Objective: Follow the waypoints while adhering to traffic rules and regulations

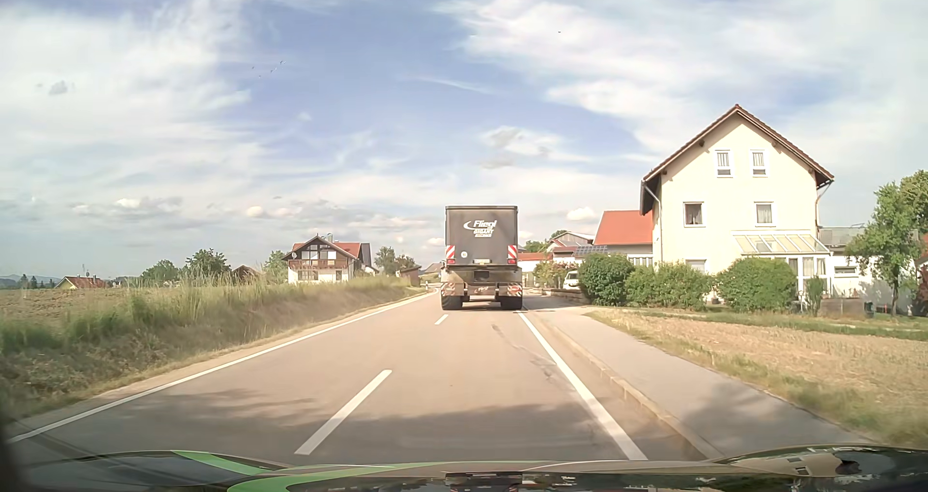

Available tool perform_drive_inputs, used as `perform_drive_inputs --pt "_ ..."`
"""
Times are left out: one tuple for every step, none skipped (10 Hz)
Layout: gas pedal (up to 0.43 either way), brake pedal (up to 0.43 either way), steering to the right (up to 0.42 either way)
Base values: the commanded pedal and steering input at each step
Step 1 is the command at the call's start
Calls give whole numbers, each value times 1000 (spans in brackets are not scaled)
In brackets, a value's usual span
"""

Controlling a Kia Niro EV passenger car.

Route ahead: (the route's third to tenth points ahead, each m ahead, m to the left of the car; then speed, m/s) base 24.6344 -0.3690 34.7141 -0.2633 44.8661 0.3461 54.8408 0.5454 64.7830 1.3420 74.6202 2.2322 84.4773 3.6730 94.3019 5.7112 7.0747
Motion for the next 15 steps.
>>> perform_drive_inputs --pt "20 0 0" --pt "20 0 0" --pt "39 0 0" --pt "59 0 0" --pt "59 0 1" --pt "59 0 3" --pt "59 0 3" --pt "67 0 3" --pt "67 0 3" --pt "67 0 3" --pt "67 0 3" --pt "67 0 3" --pt "67 0 2" --pt "67 0 2" --pt "67 0 2"
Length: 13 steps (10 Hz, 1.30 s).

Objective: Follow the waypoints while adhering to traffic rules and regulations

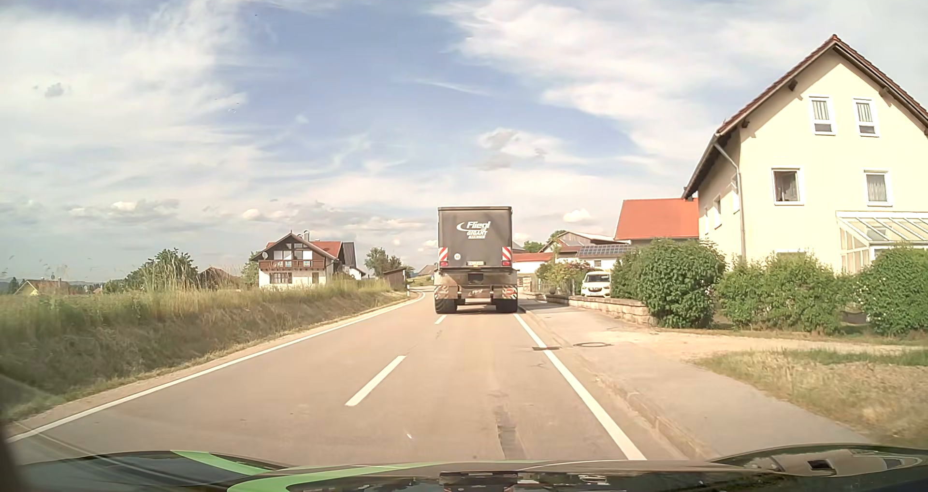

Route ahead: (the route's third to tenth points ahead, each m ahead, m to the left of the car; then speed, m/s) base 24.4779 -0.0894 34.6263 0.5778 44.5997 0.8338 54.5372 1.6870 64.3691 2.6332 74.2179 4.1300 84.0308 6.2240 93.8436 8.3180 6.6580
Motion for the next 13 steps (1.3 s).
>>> perform_drive_inputs --pt "67 0 2" --pt "67 0 1" --pt "67 0 1" --pt "79 0 1" --pt "79 0 0" --pt "79 0 0" --pt "79 0 0" --pt "79 0 0" --pt "79 0 -1" --pt "79 0 -4" --pt "87 0 -6" --pt "87 0 -6" --pt "87 0 -6"
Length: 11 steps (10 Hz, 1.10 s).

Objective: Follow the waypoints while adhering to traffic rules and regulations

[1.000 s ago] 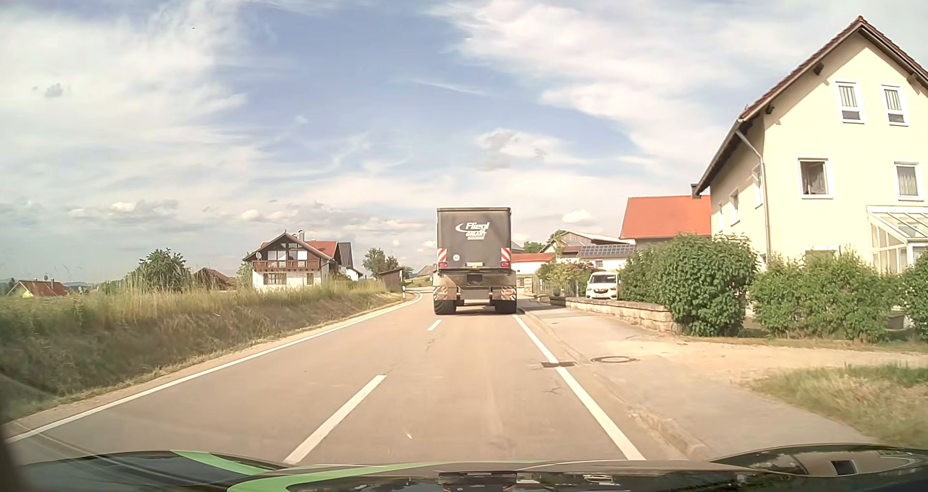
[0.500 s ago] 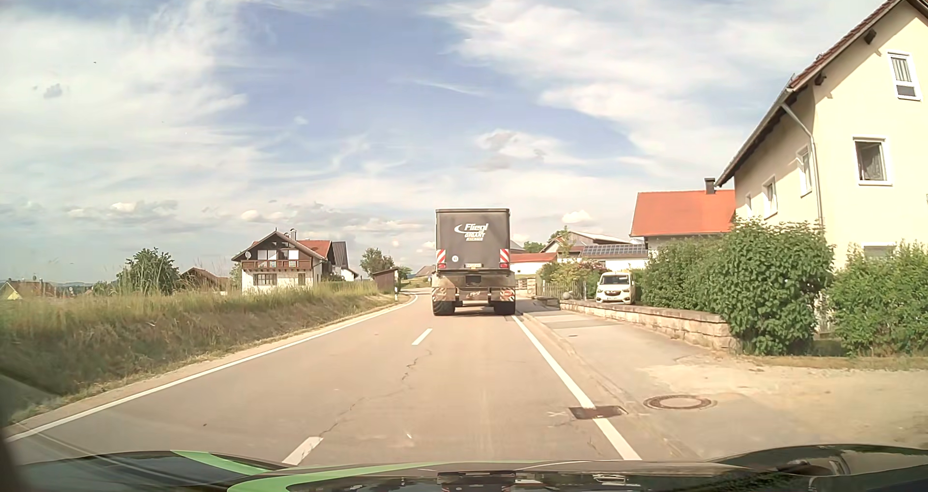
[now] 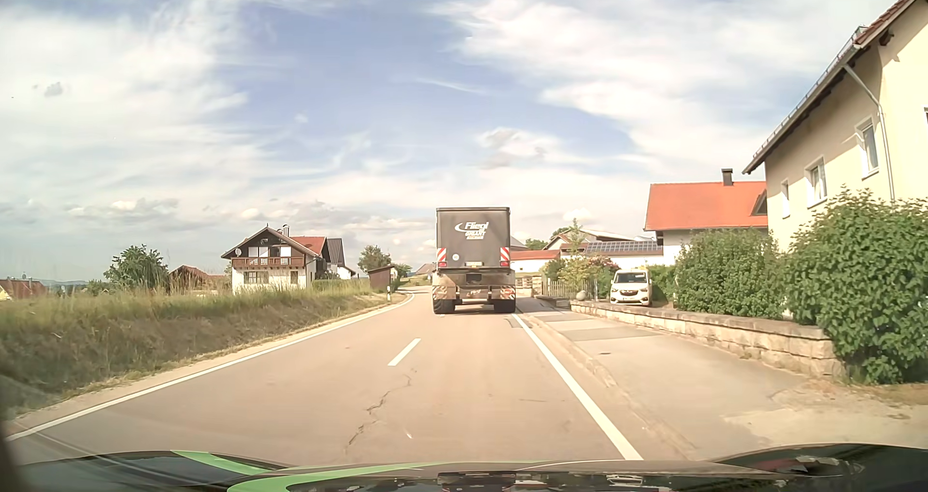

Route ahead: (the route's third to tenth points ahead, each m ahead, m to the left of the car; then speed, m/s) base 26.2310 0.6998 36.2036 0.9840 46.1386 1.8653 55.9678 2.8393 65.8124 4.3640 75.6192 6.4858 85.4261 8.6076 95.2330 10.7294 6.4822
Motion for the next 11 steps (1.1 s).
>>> perform_drive_inputs --pt "87 0 -7" --pt "87 0 -6" --pt "87 0 -7" --pt "87 0 -7" --pt "98 0 -7" --pt "98 0 -7" --pt "98 0 -7" --pt "98 0 -7" --pt "98 0 -7" --pt "98 0 -7" --pt "98 0 -3"
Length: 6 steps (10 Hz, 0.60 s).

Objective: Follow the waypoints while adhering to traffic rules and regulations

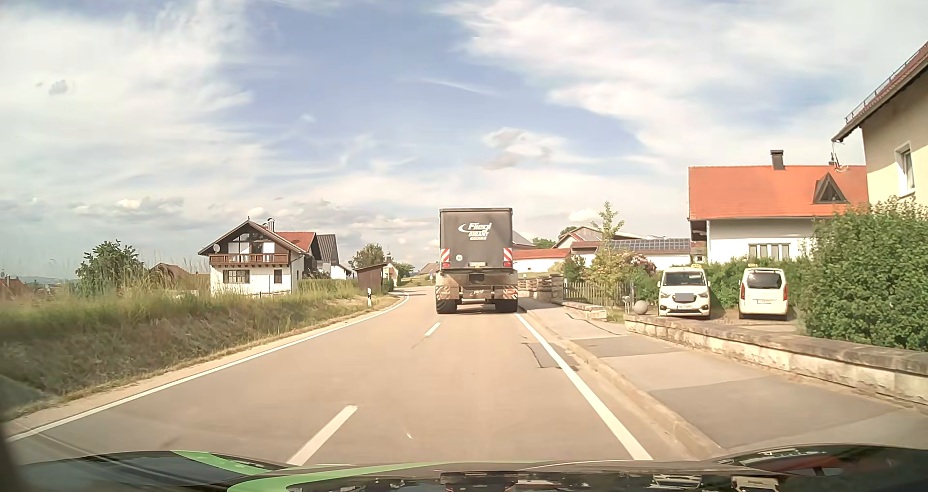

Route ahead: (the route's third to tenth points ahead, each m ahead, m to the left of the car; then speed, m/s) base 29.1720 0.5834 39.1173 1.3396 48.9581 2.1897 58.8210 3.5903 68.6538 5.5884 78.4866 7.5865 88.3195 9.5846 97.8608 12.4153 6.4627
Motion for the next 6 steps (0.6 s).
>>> perform_drive_inputs --pt "98 0 -3" --pt "110 0 -3" --pt "130 0 -3" --pt "130 0 -3" --pt "130 0 -3" --pt "130 0 -3"
